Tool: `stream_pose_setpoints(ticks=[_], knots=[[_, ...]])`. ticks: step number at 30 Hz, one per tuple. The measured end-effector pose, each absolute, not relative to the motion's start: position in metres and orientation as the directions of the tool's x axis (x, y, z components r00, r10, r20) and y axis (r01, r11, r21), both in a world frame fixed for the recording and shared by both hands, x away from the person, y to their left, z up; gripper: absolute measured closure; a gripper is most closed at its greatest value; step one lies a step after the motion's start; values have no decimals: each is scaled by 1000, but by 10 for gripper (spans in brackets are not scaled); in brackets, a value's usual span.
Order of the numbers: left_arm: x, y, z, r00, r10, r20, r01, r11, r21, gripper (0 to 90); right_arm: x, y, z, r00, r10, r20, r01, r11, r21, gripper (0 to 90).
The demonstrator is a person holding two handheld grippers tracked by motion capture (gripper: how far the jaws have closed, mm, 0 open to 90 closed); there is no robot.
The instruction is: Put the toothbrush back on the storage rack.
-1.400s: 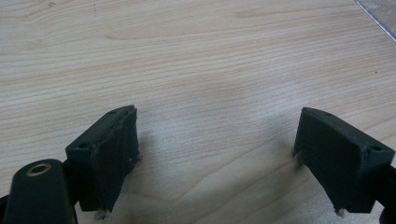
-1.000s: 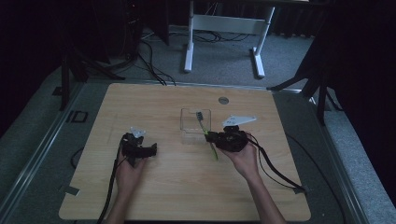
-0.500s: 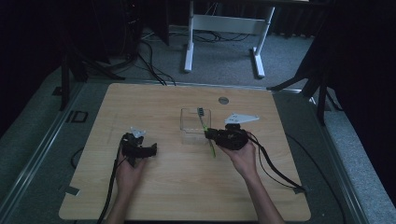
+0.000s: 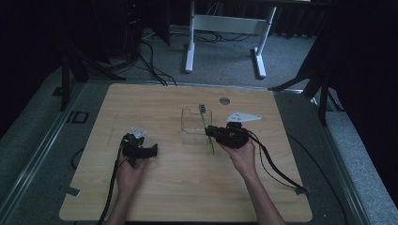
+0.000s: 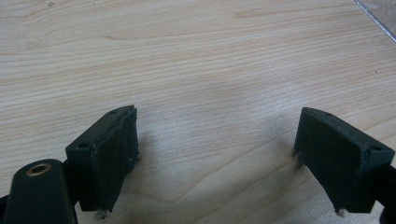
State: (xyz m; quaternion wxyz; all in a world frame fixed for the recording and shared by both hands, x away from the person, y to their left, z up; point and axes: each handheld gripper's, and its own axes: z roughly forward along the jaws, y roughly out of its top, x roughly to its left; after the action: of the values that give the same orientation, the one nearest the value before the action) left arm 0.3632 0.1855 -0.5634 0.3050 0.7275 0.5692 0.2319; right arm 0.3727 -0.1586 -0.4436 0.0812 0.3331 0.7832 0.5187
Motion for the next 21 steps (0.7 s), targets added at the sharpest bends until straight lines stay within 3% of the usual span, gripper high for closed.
stream_pose_setpoints(ticks=[21], knots=[[363, 185, -563, 245, 970, -10, 687, -166, 708, 141, 380, -158, -444, -746, 617, 252, 427, 152, 891, 788]])
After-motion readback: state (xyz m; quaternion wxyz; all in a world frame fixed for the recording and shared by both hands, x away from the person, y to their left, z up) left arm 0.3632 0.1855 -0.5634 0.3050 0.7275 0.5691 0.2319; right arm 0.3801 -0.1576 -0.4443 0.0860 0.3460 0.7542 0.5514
